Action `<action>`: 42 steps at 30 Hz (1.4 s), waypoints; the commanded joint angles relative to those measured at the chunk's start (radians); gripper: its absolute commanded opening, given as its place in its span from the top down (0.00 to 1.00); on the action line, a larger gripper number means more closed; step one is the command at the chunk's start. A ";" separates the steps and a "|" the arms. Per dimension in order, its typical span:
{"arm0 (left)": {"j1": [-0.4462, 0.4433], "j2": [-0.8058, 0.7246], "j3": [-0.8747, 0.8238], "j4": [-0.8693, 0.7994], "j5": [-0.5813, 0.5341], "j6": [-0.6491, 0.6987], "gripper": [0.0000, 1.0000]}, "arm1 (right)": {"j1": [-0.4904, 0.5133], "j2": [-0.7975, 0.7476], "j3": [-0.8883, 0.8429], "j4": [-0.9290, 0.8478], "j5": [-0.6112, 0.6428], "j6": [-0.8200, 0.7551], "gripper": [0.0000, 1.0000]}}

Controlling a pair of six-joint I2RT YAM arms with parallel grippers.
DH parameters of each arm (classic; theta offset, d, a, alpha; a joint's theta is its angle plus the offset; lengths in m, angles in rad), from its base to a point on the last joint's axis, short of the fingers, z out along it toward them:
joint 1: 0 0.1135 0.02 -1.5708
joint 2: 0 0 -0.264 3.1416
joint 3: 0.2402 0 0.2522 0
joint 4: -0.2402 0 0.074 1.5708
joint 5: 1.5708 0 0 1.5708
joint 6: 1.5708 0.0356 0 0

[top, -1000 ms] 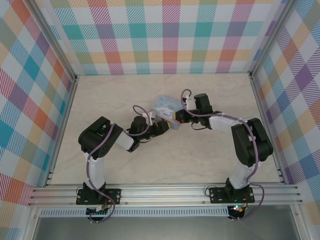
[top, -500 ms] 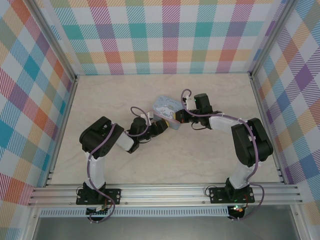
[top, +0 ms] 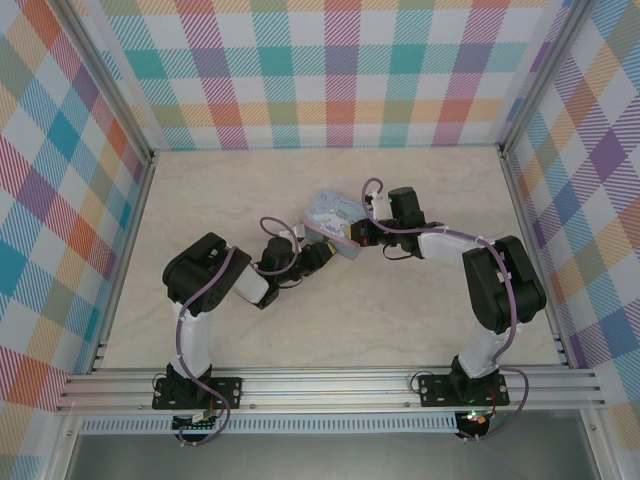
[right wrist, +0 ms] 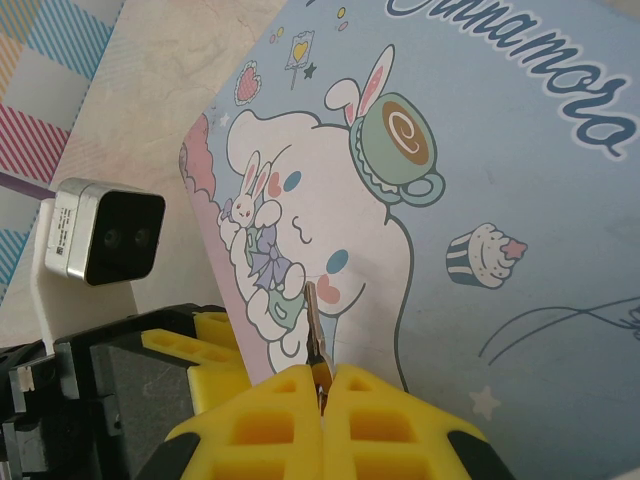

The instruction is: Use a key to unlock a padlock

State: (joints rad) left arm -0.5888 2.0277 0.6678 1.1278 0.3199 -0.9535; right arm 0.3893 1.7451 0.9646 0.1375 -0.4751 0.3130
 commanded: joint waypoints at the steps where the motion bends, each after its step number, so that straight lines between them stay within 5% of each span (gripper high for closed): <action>1: -0.014 0.003 -0.009 0.032 -0.017 0.004 0.74 | 0.005 0.020 -0.027 -0.046 -0.003 0.003 1.00; 9: -0.014 -0.012 -0.012 0.011 -0.019 0.013 0.82 | 0.005 0.008 -0.026 -0.045 -0.003 0.001 1.00; 15: -0.015 -0.004 0.005 0.009 -0.018 0.009 0.69 | 0.005 0.008 -0.026 -0.045 -0.003 0.001 0.99; 30: -0.026 0.010 0.036 0.045 -0.044 -0.016 0.67 | 0.005 0.009 -0.030 -0.044 -0.005 0.000 1.00; 42: -0.029 0.006 0.028 0.043 -0.060 -0.019 0.77 | 0.005 0.008 -0.035 -0.036 -0.007 0.003 1.00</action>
State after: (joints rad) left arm -0.6044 2.0384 0.6853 1.1290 0.2657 -0.9768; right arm 0.3889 1.7447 0.9630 0.1410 -0.4747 0.3130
